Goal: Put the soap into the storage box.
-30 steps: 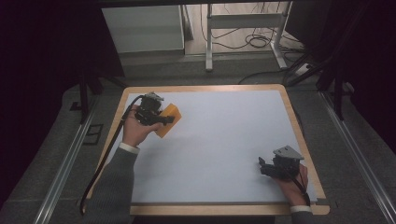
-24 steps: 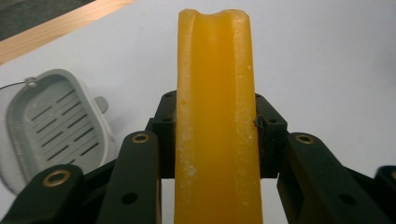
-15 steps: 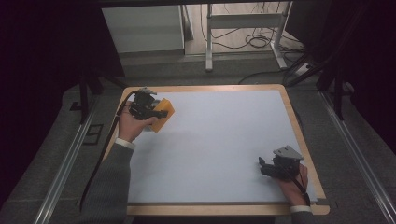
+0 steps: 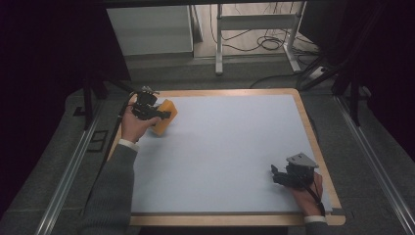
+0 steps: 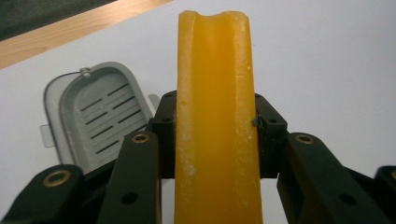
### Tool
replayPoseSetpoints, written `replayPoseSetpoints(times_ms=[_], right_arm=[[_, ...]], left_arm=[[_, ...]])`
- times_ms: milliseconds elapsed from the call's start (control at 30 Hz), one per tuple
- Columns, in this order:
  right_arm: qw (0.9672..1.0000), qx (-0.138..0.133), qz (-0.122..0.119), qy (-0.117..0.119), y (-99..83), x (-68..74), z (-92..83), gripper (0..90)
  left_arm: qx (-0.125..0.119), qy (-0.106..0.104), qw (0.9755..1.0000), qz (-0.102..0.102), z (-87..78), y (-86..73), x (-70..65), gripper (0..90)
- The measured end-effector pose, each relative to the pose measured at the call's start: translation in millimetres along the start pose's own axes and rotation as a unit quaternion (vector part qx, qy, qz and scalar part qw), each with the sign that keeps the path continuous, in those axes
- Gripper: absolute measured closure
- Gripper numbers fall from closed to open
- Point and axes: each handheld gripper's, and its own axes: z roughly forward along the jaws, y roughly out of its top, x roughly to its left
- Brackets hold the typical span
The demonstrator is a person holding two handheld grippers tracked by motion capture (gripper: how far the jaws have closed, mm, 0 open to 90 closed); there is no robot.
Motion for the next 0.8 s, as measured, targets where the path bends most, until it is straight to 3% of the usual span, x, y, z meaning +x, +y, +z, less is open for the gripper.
replayPoseSetpoints(times_ms=[467, 600, 800], right_arm=[[1.0000, 0.000, 0.000, 0.000, 0.0, 0.0, 0.0, 9.2], [1.0000, 0.000, 0.001, 0.000, 0.0, -0.1, 0.0, 9.2], [1.0000, 0.000, 0.000, 0.000, 0.0, 0.1, 0.1, 9.2]], left_arm=[[-0.004, 0.018, 0.9995, -0.024, 6.8, 9.7, 22.7, 61.1], [-0.001, 0.022, 0.9990, -0.038, 12.0, 11.6, 31.6, 61.1], [0.007, 0.031, 0.9986, -0.043, 22.3, 15.3, 41.4, 61.1]])
